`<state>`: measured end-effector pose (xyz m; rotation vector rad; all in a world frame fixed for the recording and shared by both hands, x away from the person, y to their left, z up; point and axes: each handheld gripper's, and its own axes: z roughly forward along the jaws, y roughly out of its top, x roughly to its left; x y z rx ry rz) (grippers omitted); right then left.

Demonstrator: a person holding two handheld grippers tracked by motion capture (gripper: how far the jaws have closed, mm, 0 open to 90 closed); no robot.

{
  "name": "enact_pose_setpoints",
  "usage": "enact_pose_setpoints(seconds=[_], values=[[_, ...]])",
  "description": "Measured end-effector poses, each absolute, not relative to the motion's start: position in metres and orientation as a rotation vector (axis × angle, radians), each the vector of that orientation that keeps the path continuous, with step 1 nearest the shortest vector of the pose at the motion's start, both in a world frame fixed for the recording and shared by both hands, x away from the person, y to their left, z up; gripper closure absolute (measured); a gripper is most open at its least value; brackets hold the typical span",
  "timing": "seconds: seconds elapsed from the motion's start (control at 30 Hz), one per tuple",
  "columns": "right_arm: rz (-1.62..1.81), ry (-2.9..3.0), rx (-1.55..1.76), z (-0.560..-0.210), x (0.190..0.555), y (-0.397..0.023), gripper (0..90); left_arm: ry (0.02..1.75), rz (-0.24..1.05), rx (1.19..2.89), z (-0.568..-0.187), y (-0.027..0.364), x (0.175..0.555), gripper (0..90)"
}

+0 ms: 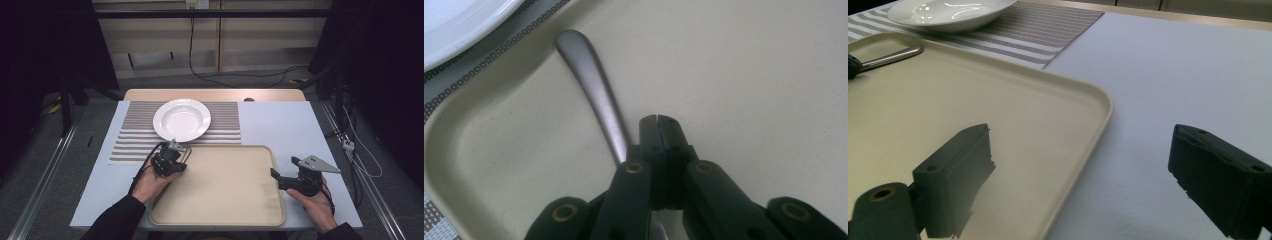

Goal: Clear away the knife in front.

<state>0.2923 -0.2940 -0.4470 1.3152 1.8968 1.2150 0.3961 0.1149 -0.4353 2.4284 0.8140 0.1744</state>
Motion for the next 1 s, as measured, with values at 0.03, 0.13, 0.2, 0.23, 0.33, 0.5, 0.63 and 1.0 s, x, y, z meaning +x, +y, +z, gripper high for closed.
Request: enact_pose_setpoints(seconds=[0.03,0.13,0.2,0.23,0.33,0.5,0.63,1.0], values=[[1.215,1.897,1.315,-0.447,0.292,-0.294,10.1,0.810,0.187,2.433,-0.435,0.115,0.396,90.0],[1.214,1.896,1.314,-0.447,0.293,-0.294,10.1,0.818,0.199,2.443,-0.434,0.115,0.395,90.0],[1.215,1.898,1.317,-0.447,0.292,-0.294,10.1,0.823,0.198,2.440,-0.435,0.117,0.395,90.0],[1.214,1.898,1.317,-0.447,0.292,-0.294,10.1,0.824,0.201,2.442,-0.434,0.118,0.395,90.0],[1.211,1.896,1.316,-0.447,0.293,-0.294,10.1,0.834,0.206,2.440,-0.434,0.120,0.396,90.0],[1.213,1.897,1.315,-0.447,0.293,-0.294,10.0,0.854,0.211,2.451,-0.433,0.126,0.398,90.0],[1.212,1.898,1.313,-0.448,0.294,-0.294,10.1,0.876,0.220,2.435,-0.433,0.131,0.403,90.0],[1.210,1.898,1.315,-0.447,0.294,-0.294,10.1,0.890,0.226,2.436,-0.433,0.135,0.401,90.0]])
